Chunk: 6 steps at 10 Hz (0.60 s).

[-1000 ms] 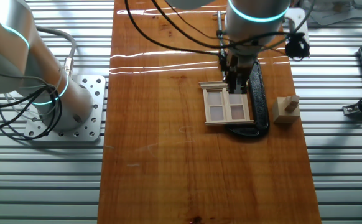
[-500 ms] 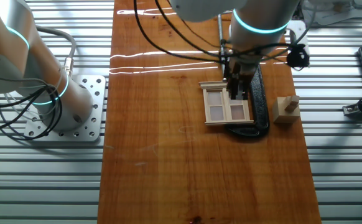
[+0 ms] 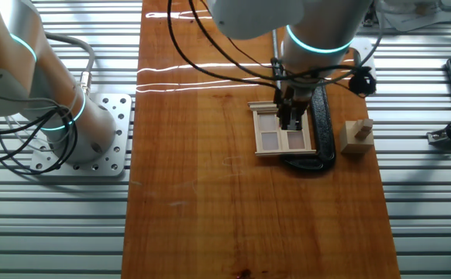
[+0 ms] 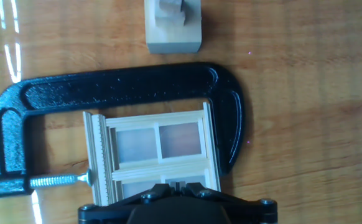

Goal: Open a sliding window

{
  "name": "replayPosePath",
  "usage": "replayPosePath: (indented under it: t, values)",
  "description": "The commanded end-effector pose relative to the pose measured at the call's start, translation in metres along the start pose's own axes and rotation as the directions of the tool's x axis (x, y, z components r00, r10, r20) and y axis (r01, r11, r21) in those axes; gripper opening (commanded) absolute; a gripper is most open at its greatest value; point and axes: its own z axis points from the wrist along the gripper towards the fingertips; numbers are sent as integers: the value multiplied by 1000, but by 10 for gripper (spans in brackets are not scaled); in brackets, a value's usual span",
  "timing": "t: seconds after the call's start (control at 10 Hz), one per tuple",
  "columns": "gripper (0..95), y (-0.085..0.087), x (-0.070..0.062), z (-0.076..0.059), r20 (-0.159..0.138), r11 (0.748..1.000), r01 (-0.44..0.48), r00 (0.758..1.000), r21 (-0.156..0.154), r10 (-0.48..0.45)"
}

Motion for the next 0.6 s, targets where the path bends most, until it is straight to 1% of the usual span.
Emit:
replayPosePath:
  t: [0.1,0.3,0.4,0.6]
  values:
    - [0,-2,2,7,8,1000,-5,1000,9,5]
    - [0,-2,6,12,8,1000,-9,1000,14,9]
    - [0,-1,9,17,8,1000,-11,1000,22,11]
    - [0,0,10,26,12,999,-12,1000,34,11]
